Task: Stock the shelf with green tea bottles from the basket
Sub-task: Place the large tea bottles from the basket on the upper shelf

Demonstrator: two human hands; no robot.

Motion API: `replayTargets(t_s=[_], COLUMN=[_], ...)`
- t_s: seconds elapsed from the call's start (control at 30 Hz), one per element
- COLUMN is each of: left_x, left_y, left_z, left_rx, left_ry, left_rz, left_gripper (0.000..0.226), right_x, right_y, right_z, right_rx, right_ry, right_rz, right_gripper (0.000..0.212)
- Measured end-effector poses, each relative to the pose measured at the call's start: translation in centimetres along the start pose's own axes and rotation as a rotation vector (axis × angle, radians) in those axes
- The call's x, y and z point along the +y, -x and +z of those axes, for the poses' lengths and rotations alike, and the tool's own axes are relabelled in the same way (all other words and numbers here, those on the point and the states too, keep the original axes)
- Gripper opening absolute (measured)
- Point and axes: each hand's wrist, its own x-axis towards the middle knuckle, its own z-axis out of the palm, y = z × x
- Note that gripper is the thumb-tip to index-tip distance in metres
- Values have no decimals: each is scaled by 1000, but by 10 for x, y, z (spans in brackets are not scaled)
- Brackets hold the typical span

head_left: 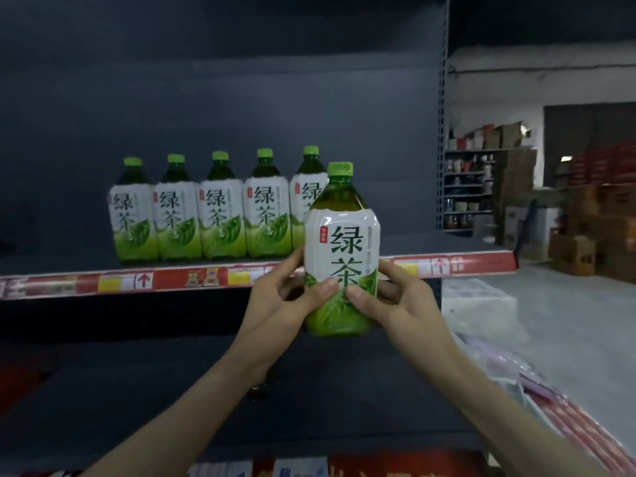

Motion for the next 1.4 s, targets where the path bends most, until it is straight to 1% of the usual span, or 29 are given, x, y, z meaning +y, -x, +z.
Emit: replayTargets(t_s=[0.07,0.13,0.23,0.33,0.43,0.53,0.63,0.73,0.83,0.9,1.0,1.07,1.13,1.23,1.3,1.4], left_x=[4,7,5,-2,-6,-13,-25,-36,-40,-40,-39,-39,-39,-39,-38,-39], left_y=[-20,-39,-64,-83,-96,-106,-120,-130,-136,-141,-144,-140,-129,-110,-100,-97], left_z=[7,14,24,34,45,53,57,59,64,66,67,70,70,65,64,63], left_rx=[-20,-45,-69,-47,-11,10,32,55,94,138,211,180,115,44,26,-11], left_ry=[-25,-68,-142,-169,-181,-198,-281,-371,-411,-428,-514,-575,-629,-732,-803,-860], left_rz=[81,152,235,287,316,300,259,198,176,143,106,98,90,128,153,150], left_gripper=[60,62,60,51,51,52,53,51,51,53,54,52,57,67,69,74], right_x=[-7,-12,-18,-19,-9,1,8,15,19,16,10,7,8,14,21,27], right_y=[-15,-29,-49,-68,-81,-93,-107,-118,-126,-133,-142,-145,-147,-145,-141,-140], right_z=[-5,-13,-25,-34,-40,-47,-56,-63,-67,-69,-71,-71,-71,-65,-60,-58], right_rx=[36,77,113,148,181,203,199,217,236,219,174,162,175,276,352,400], right_ry=[15,40,145,239,262,317,385,508,612,670,759,799,808,800,868,878], right_rz=[-40,-78,-162,-231,-255,-273,-257,-223,-201,-143,-65,-34,-16,-23,-74,-105], right_gripper=[45,50,56,59,56,51,46,42,40,38,36,36,36,35,36,41])
